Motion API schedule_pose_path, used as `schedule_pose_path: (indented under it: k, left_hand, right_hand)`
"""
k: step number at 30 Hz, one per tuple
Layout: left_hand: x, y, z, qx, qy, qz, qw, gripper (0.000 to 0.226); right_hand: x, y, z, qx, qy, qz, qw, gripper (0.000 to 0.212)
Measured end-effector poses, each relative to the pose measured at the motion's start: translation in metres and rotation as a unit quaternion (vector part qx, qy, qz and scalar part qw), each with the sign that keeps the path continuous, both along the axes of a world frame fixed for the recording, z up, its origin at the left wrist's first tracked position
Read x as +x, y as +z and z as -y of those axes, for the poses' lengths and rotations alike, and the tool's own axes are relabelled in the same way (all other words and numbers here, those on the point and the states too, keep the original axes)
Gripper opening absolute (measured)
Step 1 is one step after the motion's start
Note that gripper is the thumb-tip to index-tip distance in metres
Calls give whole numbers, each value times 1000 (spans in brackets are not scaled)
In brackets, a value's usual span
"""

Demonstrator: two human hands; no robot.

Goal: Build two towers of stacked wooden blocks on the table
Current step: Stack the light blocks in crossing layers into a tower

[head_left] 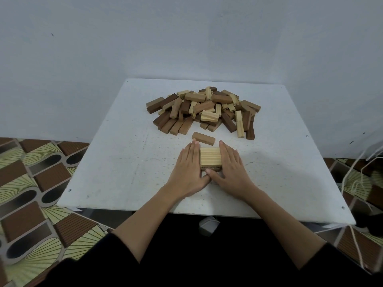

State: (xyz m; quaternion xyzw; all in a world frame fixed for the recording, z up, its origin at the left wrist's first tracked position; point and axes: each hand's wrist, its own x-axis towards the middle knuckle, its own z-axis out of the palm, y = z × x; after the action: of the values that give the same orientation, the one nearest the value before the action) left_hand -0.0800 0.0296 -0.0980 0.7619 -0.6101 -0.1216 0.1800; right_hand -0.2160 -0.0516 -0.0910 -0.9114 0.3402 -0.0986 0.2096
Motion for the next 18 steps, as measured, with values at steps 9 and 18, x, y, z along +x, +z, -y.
schedule_pose_path:
  k: [9,18]
  left_hand:
    - [0,-1,1,-5,2,5,1000,94]
    - [0,0,1,-8,4,1,1000,94]
  right_hand:
    - [1,-4,2,-5,3,-21,1000,90]
    - [1,-3,1,-2,0,-34,999,87]
